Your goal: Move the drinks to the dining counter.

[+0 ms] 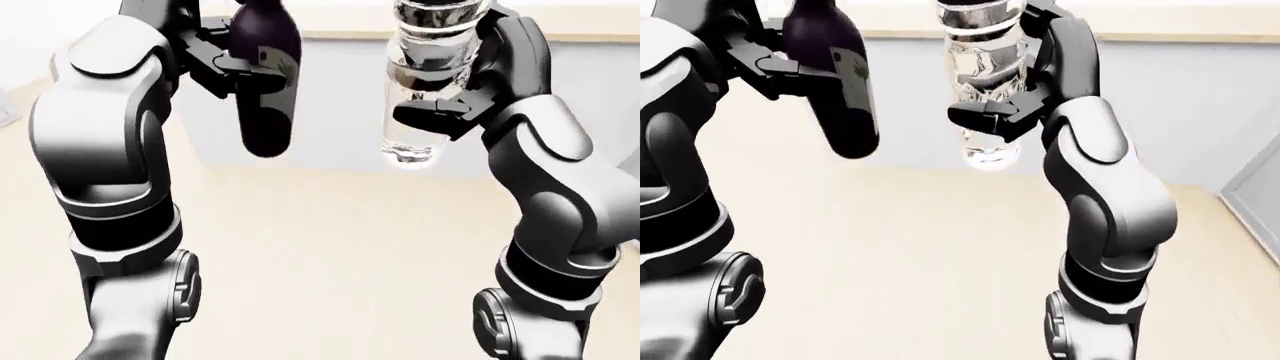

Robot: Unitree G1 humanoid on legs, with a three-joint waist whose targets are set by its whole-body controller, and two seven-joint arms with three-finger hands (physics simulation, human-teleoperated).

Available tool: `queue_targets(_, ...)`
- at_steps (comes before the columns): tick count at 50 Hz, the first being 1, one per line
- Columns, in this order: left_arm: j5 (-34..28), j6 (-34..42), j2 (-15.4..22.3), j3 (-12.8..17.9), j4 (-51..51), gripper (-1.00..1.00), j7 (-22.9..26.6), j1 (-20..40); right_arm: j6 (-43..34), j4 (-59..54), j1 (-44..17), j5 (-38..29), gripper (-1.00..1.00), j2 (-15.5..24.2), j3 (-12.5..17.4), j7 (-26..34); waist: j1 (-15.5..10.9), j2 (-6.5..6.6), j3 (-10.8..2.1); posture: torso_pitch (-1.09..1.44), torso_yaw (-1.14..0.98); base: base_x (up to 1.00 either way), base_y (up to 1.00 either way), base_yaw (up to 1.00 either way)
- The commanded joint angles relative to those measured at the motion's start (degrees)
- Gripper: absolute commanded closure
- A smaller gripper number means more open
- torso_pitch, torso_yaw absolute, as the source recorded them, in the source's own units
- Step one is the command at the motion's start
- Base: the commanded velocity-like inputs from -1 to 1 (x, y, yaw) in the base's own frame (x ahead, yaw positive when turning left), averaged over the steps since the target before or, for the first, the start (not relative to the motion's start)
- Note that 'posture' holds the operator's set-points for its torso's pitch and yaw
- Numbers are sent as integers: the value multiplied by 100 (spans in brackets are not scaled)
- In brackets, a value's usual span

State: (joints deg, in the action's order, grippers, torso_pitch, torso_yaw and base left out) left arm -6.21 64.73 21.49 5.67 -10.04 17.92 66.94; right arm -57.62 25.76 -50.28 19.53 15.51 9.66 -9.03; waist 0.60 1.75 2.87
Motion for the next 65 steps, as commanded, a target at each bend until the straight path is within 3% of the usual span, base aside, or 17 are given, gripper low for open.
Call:
queue_targets(1,-78,-125,58,105,-118,100,-70,189,96,83,-155,51,100,48,9,6,8,20,-169,0,0,95,0,0)
queue_targets(10,-36,-42,37,137,-238,100,-96,158,11,164,-139,115,100,80,30,-48,-223,58,-189,0,0,95,0,0)
queue_targets(13,-30,-28,52,145,-241,100,-93,180,11,163,-119,111,100,87,7,-48,-131,-564,-220,0,0,92,0,0)
queue_targets(15,-27,-12,54,149,-255,100,-99,180,-1,176,-125,117,100,79,9,-50,-140,-493,101,0,0,83,0,0)
queue_targets(23,-6,-22,92,153,-220,100,-89,224,18,174,-126,108,100,62,1,-48,37,-432,-178,0,0,87,0,0)
queue_targets(26,-7,4,110,152,-233,100,-81,251,-13,196,-150,120,100,64,11,-55,-92,249,-282,0,0,91,0,0)
queue_targets(28,-6,2,109,151,-241,100,-81,246,-33,204,-142,129,100,63,20,-63,-44,96,51,0,0,91,0,0)
queue_targets(32,-2,-2,100,160,-271,100,-80,206,-41,217,-141,137,100,70,26,-77,-147,160,-95,0,0,80,0,0)
queue_targets(36,0,52,131,162,-285,100,-68,258,-6,196,-128,129,100,74,11,-70,-168,31,-149,0,0,70,0,0)
queue_targets(39,3,79,146,161,-276,100,-63,306,-52,189,-185,139,100,80,16,-84,-26,-951,-100,0,0,26,0,0)
queue_targets(40,3,88,151,161,-279,100,-62,314,-76,178,-201,142,100,84,15,-89,-87,-438,-34,0,0,21,0,0)
queue_targets(48,5,131,197,167,-276,100,-44,378,-28,246,-231,189,100,95,47,-108,-25,-449,81,0,0,28,0,0)
queue_targets(51,2,135,198,163,-275,100,-42,388,-40,240,-251,225,100,95,62,-133,-86,424,-58,0,0,0,0,0)
queue_targets(53,1,129,200,162,-274,100,-37,383,-68,220,-251,239,100,106,51,-150,-169,167,211,0,0,0,0,0)
queue_targets(55,1,138,206,170,-288,100,-33,380,-112,266,-263,269,100,107,64,-172,-133,94,-151,0,0,22,0,0)
queue_targets(60,3,101,205,172,-264,100,-33,361,-15,263,-230,275,100,128,56,-170,-95,-42,71,0,0,10,0,0)
queue_targets(65,-1,130,213,174,-287,100,-31,362,-49,325,-230,302,100,145,48,-177,11,-567,-247,0,0,-15,0,0)
